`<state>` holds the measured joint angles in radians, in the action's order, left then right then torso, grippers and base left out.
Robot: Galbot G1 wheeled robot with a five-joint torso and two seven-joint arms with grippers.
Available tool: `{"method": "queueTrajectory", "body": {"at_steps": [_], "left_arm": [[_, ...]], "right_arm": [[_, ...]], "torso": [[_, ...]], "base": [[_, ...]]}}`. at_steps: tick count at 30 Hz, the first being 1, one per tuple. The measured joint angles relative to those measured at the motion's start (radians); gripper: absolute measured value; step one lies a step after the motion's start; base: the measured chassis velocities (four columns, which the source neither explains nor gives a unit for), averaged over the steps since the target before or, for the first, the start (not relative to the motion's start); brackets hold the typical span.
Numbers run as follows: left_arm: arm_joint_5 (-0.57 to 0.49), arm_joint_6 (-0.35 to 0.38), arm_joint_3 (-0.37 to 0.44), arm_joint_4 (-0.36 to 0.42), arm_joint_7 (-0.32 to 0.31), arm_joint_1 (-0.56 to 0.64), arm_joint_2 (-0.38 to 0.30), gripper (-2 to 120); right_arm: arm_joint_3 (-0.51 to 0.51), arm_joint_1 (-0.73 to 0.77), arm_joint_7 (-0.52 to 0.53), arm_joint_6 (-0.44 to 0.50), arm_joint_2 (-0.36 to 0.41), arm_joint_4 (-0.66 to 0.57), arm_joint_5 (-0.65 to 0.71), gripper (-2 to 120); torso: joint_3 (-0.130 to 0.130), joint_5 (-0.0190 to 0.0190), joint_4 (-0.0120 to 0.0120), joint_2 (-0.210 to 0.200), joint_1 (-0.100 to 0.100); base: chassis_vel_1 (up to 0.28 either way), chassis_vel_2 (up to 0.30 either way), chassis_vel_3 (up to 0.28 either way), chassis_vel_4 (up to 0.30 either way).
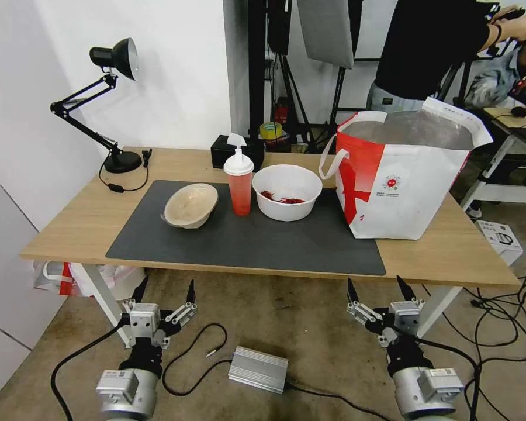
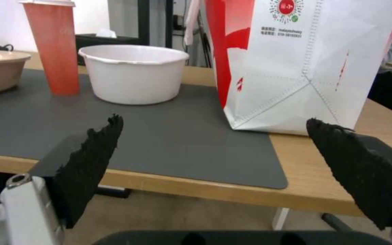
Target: Pick up the trash from the table and place it into the takeout bag.
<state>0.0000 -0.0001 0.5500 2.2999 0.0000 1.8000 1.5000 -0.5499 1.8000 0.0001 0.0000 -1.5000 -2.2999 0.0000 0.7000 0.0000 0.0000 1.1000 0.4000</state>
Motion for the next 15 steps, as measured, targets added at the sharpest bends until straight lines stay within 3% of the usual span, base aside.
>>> {"method": "queueTrajectory", "body": {"at_steps": [15], "left_arm": [[0.000, 0.000, 0.000, 0.000, 0.000, 0.000, 0.000, 100]], "right_arm": [[0.000, 0.000, 0.000, 0.000, 0.000, 0.000, 0.000, 100]], "torso": [[0.000, 0.0000, 0.0000, 0.000, 0.000]], "base": [[0.000, 0.000, 0.000, 0.000]]}}
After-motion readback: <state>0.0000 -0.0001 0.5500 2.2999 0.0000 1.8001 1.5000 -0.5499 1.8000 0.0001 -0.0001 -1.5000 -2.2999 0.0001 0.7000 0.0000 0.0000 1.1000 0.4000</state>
